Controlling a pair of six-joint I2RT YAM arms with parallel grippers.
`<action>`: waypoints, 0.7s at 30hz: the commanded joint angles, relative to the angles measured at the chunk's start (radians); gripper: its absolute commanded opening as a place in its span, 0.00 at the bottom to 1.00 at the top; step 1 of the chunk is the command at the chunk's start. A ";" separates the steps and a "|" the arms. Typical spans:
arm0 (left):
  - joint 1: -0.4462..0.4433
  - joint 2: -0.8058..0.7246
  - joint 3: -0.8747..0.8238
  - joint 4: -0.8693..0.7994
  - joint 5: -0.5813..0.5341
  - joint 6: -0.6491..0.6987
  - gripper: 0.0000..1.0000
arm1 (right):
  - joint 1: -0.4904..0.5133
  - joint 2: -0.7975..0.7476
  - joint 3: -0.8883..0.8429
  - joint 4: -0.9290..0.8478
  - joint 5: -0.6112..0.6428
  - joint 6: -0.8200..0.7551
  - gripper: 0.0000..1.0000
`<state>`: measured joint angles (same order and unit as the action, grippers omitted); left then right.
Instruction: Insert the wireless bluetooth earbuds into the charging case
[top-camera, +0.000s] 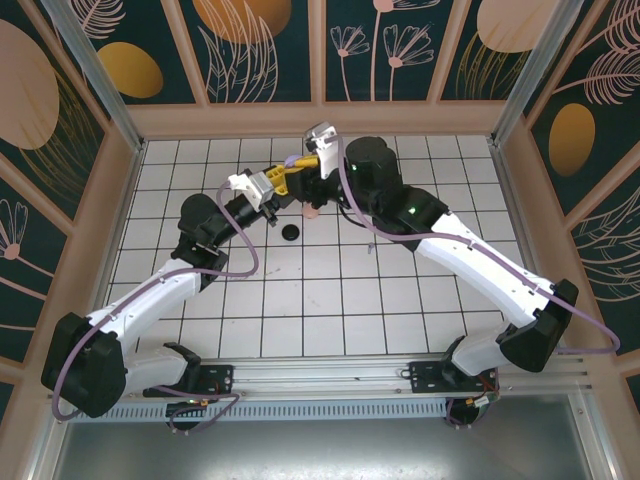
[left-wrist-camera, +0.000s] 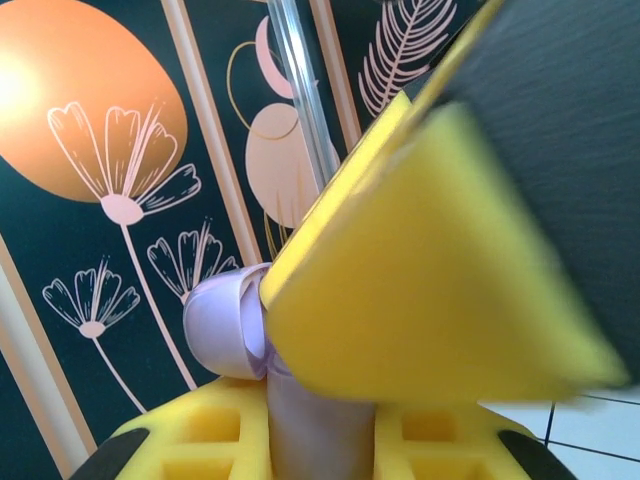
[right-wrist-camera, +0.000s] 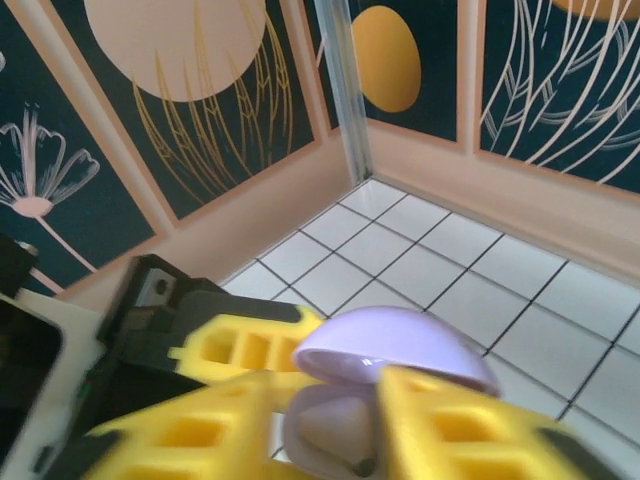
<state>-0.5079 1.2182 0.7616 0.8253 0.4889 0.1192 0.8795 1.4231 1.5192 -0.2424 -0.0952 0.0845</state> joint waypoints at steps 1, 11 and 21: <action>-0.009 -0.006 0.037 0.062 0.007 -0.021 0.00 | 0.012 -0.001 0.058 -0.039 0.049 0.048 0.51; -0.009 0.006 0.014 0.095 -0.003 -0.050 0.00 | -0.073 -0.145 0.094 -0.051 0.145 0.229 0.68; -0.009 0.003 -0.005 0.089 -0.028 -0.055 0.00 | -0.320 -0.224 -0.207 -0.207 0.126 0.461 0.67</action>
<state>-0.5110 1.2182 0.7647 0.8715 0.4797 0.0811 0.5892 1.1564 1.4017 -0.3393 0.0284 0.4496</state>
